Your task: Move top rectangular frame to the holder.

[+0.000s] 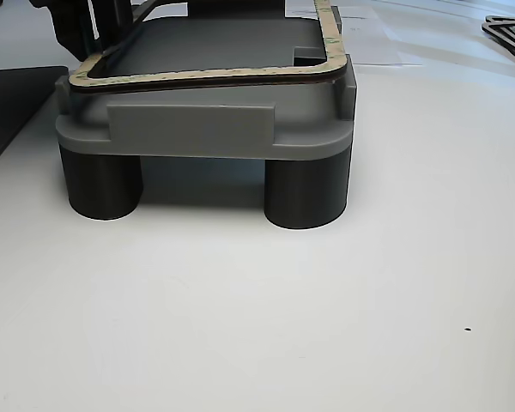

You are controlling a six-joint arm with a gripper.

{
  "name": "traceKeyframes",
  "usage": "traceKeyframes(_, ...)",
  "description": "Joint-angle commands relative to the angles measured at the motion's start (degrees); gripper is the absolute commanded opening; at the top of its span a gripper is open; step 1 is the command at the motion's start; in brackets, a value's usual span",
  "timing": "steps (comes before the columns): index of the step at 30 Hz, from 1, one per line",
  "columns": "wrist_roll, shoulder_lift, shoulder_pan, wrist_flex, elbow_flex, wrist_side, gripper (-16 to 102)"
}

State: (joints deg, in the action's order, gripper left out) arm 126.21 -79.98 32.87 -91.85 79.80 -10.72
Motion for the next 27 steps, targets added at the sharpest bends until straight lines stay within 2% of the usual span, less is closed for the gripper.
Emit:
traceKeyframes(1, 0.0, -1.4, -1.0, 0.5, -0.8, 0.0, -12)
traceKeyframes(27, -0.2, -1.3, -1.2, 1.3, 0.2, 0.9, -10)
